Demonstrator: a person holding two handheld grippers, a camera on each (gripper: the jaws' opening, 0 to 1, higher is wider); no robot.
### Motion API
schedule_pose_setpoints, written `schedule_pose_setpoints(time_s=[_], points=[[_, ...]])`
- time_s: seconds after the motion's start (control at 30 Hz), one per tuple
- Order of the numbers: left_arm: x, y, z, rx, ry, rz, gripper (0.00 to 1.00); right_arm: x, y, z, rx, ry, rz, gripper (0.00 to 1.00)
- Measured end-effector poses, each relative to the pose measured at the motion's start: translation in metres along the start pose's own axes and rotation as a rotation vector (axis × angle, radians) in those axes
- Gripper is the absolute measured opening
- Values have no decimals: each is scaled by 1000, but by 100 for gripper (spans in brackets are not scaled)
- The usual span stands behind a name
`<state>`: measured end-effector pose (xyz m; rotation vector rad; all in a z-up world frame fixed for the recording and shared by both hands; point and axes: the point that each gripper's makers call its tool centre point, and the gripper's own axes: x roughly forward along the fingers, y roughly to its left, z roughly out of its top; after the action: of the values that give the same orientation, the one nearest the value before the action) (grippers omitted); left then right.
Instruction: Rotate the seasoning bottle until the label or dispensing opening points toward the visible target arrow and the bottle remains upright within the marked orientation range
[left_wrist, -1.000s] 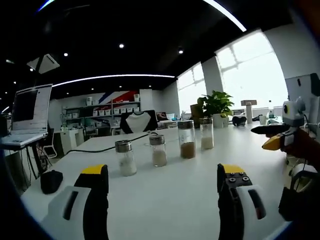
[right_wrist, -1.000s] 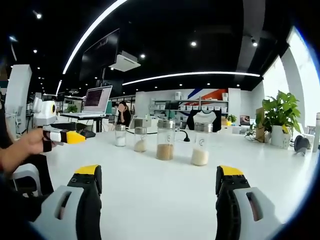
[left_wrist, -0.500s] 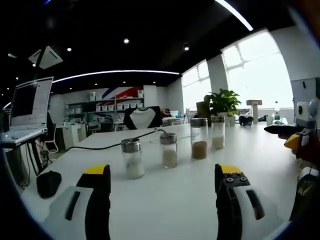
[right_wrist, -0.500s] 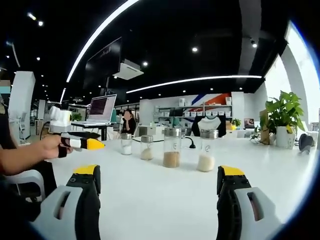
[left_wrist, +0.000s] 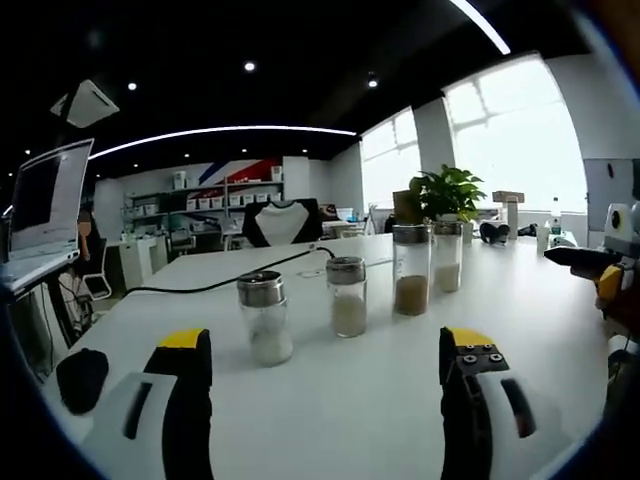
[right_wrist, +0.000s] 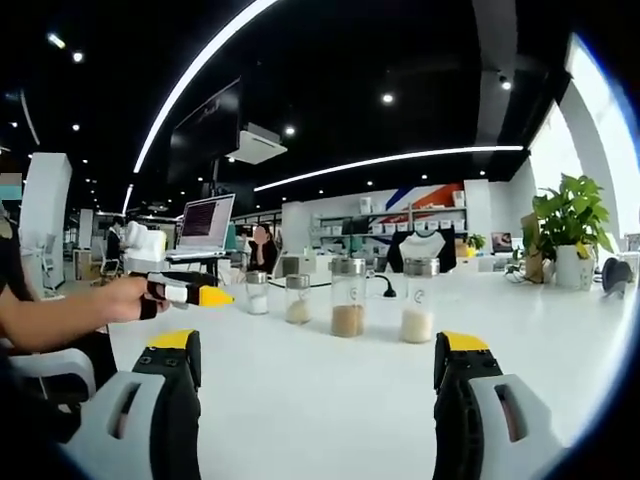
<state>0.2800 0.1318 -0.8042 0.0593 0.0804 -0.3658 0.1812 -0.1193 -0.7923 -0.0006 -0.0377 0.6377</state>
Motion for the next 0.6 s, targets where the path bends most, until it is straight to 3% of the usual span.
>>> schedule_pose_setpoints(time_s=[0.2, 0.33, 0.47, 0.6], points=[[6, 7, 3, -23, 8, 7, 96, 2, 3, -3, -14, 21, -2, 99], [11, 16, 4, -51, 5, 20, 83, 3, 8, -5, -23, 28, 11, 99], [19, 32, 3, -27, 21, 72, 81, 4, 10, -6, -30, 31, 18, 99], [26, 41, 7, -44, -5, 80, 72, 6, 12, -5, -30, 29, 26, 99]])
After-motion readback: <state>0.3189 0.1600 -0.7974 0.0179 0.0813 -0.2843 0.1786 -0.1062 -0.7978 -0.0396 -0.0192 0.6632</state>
